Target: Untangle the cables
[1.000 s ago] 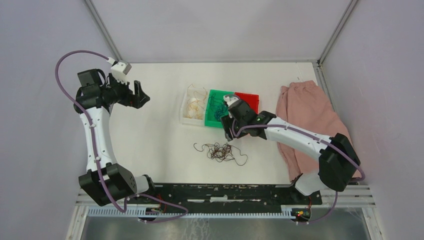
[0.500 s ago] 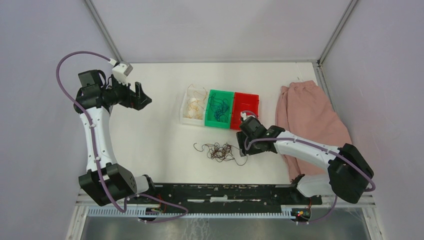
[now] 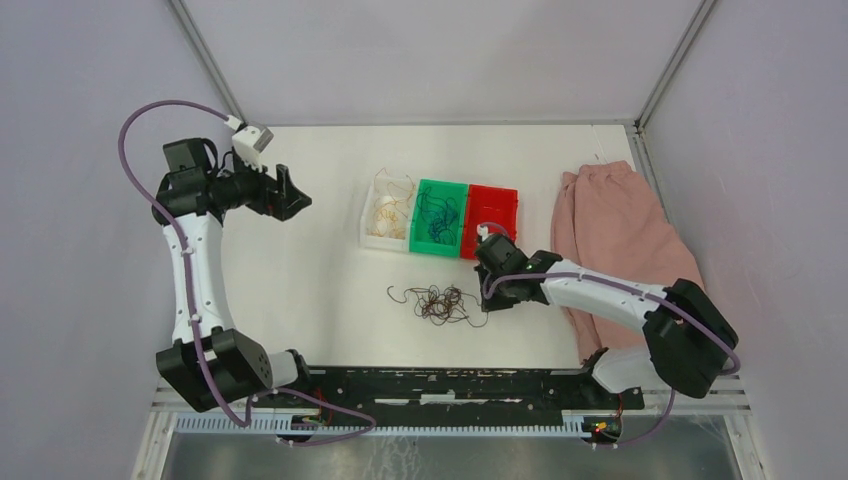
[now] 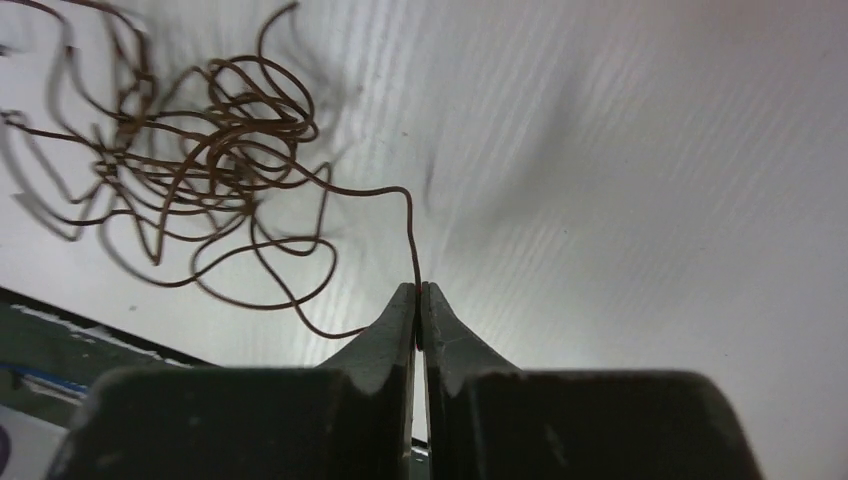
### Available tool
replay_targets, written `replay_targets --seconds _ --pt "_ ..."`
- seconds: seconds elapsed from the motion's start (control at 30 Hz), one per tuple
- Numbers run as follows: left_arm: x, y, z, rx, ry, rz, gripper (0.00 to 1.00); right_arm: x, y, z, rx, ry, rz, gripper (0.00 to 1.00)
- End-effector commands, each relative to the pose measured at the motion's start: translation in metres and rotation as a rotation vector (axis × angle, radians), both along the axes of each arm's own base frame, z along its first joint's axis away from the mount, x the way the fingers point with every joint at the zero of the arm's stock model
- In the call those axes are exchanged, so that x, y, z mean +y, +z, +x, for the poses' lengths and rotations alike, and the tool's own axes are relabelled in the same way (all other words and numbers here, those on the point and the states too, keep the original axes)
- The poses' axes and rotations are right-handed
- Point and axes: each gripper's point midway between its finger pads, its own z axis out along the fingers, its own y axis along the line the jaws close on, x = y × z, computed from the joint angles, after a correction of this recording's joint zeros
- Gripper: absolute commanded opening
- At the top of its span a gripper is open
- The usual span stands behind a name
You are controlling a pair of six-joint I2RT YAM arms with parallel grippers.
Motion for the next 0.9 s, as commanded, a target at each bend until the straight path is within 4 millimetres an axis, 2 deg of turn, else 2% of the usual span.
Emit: replay_targets --seconds 0.0,0.17,0.3,0.4,0.63,0.73,0.8,0.87 --pt "-0.038 0.026 -0.013 -0.107 -0.180 0.007 0.99 0.035 0.093 0.038 -0.213 0.049 0.170 0.05" --pt "-0.089 0.031 -0.041 -0.146 -0.387 0.033 0.99 0.063 0.194 0.048 -0.338 0.133 0.339 0.03" --pt "-0.114 0.044 -0.066 -0.214 -0.511 0.022 0.99 0.087 0.254 0.049 -0.410 0.193 0.496 0.02" --pt "-0.126 0.051 -0.085 -0.255 -0.578 -0.001 0.99 0.106 0.289 0.053 -0.437 0.215 0.605 0.02" --pt "-0.155 0.035 -0.128 -0.256 -0.704 -0.067 0.98 0.154 0.370 0.060 -0.469 0.263 0.895 0.01" --pt "-0.167 0.037 -0.136 -0.319 -0.744 -0.105 0.95 0.171 0.404 0.063 -0.474 0.288 0.994 0.02" --pt "-0.173 0.051 -0.125 -0.411 -0.706 -0.119 0.95 0.181 0.430 0.061 -0.476 0.316 1.063 0.02" --pt "-0.174 0.057 -0.116 -0.487 -0.668 -0.107 0.94 0.189 0.443 0.058 -0.474 0.342 1.098 0.02"
